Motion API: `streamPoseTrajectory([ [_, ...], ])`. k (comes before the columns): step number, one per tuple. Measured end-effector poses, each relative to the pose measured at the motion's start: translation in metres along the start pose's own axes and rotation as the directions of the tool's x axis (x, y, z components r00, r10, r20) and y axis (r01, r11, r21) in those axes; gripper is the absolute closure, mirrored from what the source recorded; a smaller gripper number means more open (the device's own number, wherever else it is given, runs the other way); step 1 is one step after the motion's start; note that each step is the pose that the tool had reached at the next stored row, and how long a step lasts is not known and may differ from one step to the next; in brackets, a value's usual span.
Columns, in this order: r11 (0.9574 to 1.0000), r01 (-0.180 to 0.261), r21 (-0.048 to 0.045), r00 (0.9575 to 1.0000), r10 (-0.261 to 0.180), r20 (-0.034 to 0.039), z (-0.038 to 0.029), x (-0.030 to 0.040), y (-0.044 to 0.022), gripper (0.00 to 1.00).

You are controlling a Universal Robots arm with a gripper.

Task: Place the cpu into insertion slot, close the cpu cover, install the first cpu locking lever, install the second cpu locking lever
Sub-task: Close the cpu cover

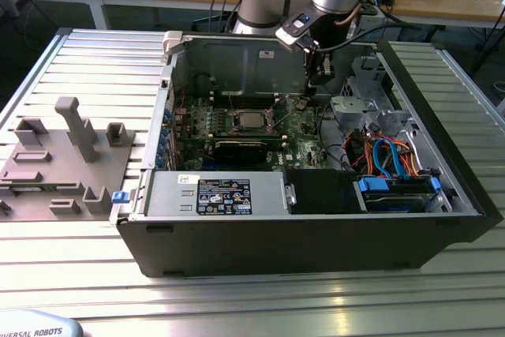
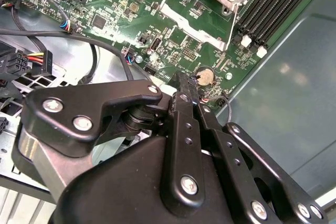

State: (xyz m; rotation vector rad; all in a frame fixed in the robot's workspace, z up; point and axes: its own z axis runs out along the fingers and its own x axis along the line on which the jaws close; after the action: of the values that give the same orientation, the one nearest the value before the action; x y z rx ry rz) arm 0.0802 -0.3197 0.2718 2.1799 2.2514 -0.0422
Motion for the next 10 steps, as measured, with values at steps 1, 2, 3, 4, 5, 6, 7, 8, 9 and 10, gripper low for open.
streamPoseTrajectory([
  [1, 1.0, 0.0, 0.0, 1.0, 0.0, -0.0001, 0.0, 0.0, 0.0003, 0.89],
  [2, 1.0, 0.0, 0.0, 1.0, 0.0, 0.0, 0.0, 0.0, 0.0005, 0.89],
  [3, 1.0, 0.0, 0.0, 1.0, 0.0, 0.0, 0.0, 0.0, 0.0007, 0.89],
  [4, 1.0, 0.0, 0.0, 1.0, 0.0, 0.0, 0.0, 0.0, 0.001, 0.89],
  [5, 1.0, 0.0, 0.0, 1.0, 0.0, 0.0, 0.0, 0.0, 0.001, 0.89],
  [6, 1.0, 0.0, 0.0, 1.0, 0.0, -0.0001, 0.0, -0.0001, 0.0013, 0.89],
  [7, 1.0, 0.0, 0.0, 1.0, 0.0, -0.0001, 0.0, 0.0, 0.0015, 0.89],
  [8, 1.0, 0.0, 0.0, 1.0, 0.0, 0.0, 0.0, -0.0001, 0.0017, 0.89],
  [9, 1.0, 0.0, 0.0, 1.0, 0.0, -0.0001, 0.0, -0.0001, 0.002, 0.89],
  [10, 1.0, 0.0, 0.0, 1.0, 0.0, 0.0, 0.0, -0.0001, 0.0022, 0.89],
])
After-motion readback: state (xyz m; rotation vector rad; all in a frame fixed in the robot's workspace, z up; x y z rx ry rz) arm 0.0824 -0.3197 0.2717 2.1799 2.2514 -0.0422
